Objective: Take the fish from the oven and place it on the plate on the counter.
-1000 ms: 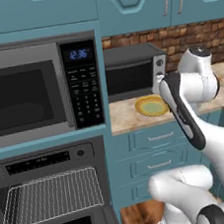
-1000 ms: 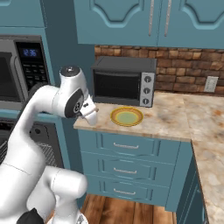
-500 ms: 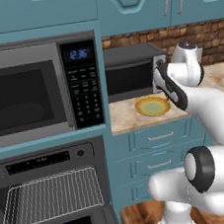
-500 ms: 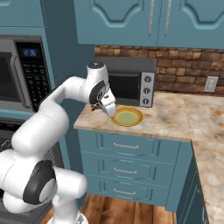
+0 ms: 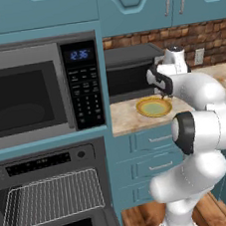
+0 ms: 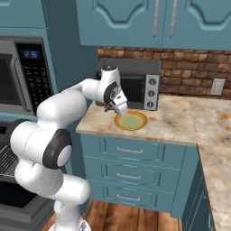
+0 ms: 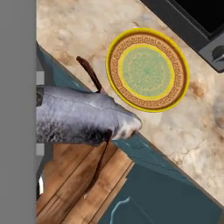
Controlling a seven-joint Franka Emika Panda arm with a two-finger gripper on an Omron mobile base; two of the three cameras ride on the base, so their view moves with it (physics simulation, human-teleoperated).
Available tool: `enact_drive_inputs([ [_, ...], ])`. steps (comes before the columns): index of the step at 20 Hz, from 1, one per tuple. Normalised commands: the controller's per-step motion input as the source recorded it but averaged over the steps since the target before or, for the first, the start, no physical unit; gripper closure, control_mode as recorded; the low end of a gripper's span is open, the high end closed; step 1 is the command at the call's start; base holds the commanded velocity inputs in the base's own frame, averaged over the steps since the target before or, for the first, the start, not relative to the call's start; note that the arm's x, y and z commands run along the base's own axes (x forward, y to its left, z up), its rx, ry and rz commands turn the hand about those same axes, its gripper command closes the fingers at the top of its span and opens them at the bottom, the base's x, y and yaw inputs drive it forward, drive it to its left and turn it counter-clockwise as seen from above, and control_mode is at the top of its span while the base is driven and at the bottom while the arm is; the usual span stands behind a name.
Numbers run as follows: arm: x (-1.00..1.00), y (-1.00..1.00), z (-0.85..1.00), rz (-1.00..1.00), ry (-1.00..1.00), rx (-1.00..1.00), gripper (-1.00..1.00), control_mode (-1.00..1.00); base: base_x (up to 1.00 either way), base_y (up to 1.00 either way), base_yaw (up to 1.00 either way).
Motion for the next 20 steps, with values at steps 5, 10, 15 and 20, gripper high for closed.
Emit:
enact_drive_inputs([
  [5, 0.26, 0.00, -0.41, 0.00, -0.11, -0.15, 1.00, -1.00, 0.00, 0.00, 0.00],
  [10, 0.12, 0.00, -0.24, 0.00, -0.02, -0.02, 1.00, -1.00, 0.00, 0.00, 0.00],
  [15, 0.49, 0.00, -0.20, 0.00, -0.01, 0.00, 1.00, -1.00, 0.00, 0.00, 0.00],
  [20, 0.72, -0.05, -0.09, -0.04, 0.00, 0.00, 1.00, -1.00, 0.00, 0.00, 0.00],
])
